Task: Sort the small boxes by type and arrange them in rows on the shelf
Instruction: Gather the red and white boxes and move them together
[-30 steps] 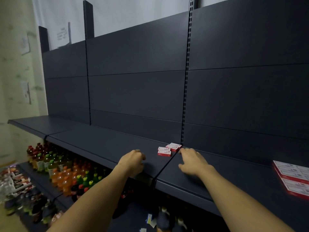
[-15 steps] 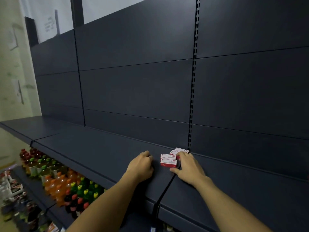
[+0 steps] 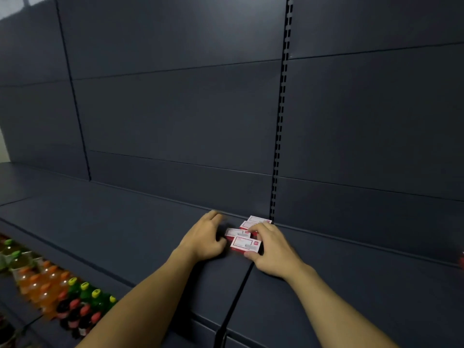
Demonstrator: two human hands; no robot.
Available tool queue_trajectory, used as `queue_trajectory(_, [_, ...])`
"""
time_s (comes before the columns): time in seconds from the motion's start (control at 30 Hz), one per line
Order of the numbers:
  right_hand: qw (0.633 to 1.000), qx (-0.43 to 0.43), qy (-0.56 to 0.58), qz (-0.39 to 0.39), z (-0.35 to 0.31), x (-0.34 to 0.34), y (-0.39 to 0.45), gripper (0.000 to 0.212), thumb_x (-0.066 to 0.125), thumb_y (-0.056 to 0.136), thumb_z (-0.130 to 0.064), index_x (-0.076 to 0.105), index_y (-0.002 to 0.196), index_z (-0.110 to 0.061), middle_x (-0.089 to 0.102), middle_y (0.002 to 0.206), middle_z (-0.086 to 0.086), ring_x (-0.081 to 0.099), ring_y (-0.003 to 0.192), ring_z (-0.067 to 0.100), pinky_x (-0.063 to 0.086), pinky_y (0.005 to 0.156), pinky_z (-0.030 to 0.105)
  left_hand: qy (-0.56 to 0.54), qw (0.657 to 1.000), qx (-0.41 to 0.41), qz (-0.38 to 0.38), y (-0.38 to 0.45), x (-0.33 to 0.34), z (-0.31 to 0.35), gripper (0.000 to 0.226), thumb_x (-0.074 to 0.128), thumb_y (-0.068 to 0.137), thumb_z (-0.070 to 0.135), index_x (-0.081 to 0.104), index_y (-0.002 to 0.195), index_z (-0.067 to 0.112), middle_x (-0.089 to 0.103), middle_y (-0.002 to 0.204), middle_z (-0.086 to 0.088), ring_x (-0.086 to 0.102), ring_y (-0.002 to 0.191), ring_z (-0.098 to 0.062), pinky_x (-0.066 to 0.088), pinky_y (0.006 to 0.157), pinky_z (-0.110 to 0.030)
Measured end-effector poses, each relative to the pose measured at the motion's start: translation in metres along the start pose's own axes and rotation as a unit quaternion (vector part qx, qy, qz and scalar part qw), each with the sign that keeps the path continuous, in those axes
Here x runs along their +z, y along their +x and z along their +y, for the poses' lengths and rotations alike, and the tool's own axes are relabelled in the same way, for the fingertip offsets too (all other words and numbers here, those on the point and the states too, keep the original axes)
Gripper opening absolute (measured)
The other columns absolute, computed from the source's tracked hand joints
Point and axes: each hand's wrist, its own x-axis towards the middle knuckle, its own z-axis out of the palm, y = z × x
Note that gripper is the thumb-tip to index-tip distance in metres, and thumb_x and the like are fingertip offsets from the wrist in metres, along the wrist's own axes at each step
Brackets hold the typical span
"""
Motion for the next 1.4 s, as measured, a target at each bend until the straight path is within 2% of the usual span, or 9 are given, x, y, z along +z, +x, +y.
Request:
queue_trajectory(0.07, [1.000, 0.006, -0.015, -0.004, 0.005, -0.003, -0.001, 0.046, 0.076, 0.079, -0.037, 0.060, 0.119, -0.024, 0.050, 0.120, -0.011, 0.044, 0.119, 0.008, 0.035, 0.106, 0.023, -0.018, 0.999, 0.019, -0.018, 0.004, 0.002, 0.001, 0.060, 0.057, 0.074, 0.035, 0.055, 0.131, 0.017, 0.052, 0.125, 0.007, 0.049, 0.117, -0.013, 0.038, 0.095, -0.018])
queue_trajectory(0.17, [1.000, 0.017, -0.023, -0.008, 0.010, -0.008, -0.003, 0.039, 0.075, 0.081, -0.037, 0.064, 0.116, -0.024, 0.046, 0.114, -0.015, 0.043, 0.115, 0.005, 0.035, 0.104, 0.021, -0.027, 0.998, 0.037, -0.049, 0.011, 0.008, -0.004, 0.069, 0.058, 0.074, 0.048, 0.053, 0.136, 0.019, 0.053, 0.126, 0.009, 0.052, 0.117, -0.012, 0.043, 0.099, -0.023])
queue_trajectory(0.3, [0.999, 0.017, -0.028, 0.013, 0.011, -0.015, -0.007, 0.037, 0.076, 0.082, -0.033, 0.065, 0.114, -0.022, 0.043, 0.106, -0.017, 0.044, 0.108, 0.003, 0.036, 0.100, 0.019, -0.036, 0.997, 0.055, -0.049, 0.020, 0.012, -0.008, 0.065, 0.069, 0.078, 0.053, 0.057, 0.133, 0.021, 0.058, 0.123, 0.010, 0.056, 0.110, -0.009, 0.046, 0.097, -0.024])
queue_trajectory(0.5, [0.997, 0.026, -0.034, 0.059, 0.015, -0.025, -0.011, 0.038, 0.077, 0.081, -0.028, 0.065, 0.116, -0.019, 0.043, 0.102, -0.020, 0.047, 0.100, 0.000, 0.038, 0.092, 0.015, -0.050, 0.994, 0.080, -0.053, 0.024, 0.012, -0.008, 0.048, 0.075, 0.084, 0.043, 0.064, 0.127, 0.025, 0.059, 0.114, 0.011, 0.054, 0.107, -0.007, 0.041, 0.092, -0.018])
queue_trajectory(0.73, [0.993, 0.048, -0.078, 0.077, 0.013, -0.029, -0.013, 0.036, 0.072, 0.084, -0.017, 0.065, 0.119, -0.019, 0.045, 0.103, -0.015, 0.042, 0.099, 0.005, 0.035, 0.090, 0.012, 0.011, 0.988, 0.134, -0.075, 0.022, 0.010, -0.006, 0.035, 0.062, 0.093, 0.021, 0.063, 0.127, 0.014, 0.046, 0.113, 0.003, 0.043, 0.105, -0.014, 0.043, 0.098, -0.031])
queue_trajectory(0.8, [0.991, 0.060, -0.089, 0.080, 0.013, -0.033, -0.014, 0.035, 0.071, 0.085, -0.016, 0.065, 0.120, -0.019, 0.045, 0.103, -0.014, 0.041, 0.098, 0.006, 0.036, 0.092, 0.015, 0.029, 0.986, 0.147, -0.071, 0.024, 0.004, -0.006, 0.036, 0.061, 0.092, 0.020, 0.061, 0.127, 0.013, 0.044, 0.116, 0.001, 0.041, 0.106, -0.015, 0.043, 0.098, -0.031])
queue_trajectory(1.07, [0.981, 0.111, -0.137, 0.087, 0.018, -0.058, -0.034, 0.035, 0.068, 0.090, -0.027, 0.063, 0.123, -0.019, 0.044, 0.104, -0.013, 0.041, 0.101, 0.006, 0.035, 0.094, 0.018, 0.029, 0.979, 0.200, -0.021, 0.047, -0.024, -0.002, 0.042, 0.064, 0.092, 0.031, 0.059, 0.129, 0.013, 0.049, 0.118, 0.001, 0.045, 0.109, -0.016, 0.043, 0.100, -0.030])
queue_trajectory(1.23, [0.970, 0.147, -0.178, 0.081, 0.012, -0.080, -0.055, 0.034, 0.066, 0.091, -0.032, 0.061, 0.122, -0.020, 0.044, 0.106, -0.011, 0.043, 0.103, 0.008, 0.040, 0.096, 0.024, 0.039, 0.968, 0.248, -0.025, 0.060, -0.026, 0.015, 0.048, 0.061, 0.094, 0.043, 0.058, 0.132, 0.015, 0.050, 0.120, 0.001, 0.047, 0.109, -0.015, 0.046, 0.096, -0.029])
queue_trajectory(1.4, [0.949, 0.189, -0.236, 0.087, 0.005, -0.100, -0.082, 0.034, 0.063, 0.093, -0.031, 0.058, 0.124, -0.018, 0.045, 0.112, -0.007, 0.045, 0.108, 0.012, 0.040, 0.098, 0.025, 0.043, 0.951, 0.303, -0.050, 0.067, -0.014, 0.042, 0.048, 0.062, 0.090, 0.044, 0.059, 0.129, 0.015, 0.051, 0.116, 0.003, 0.045, 0.102, -0.013, 0.047, 0.088, -0.028])
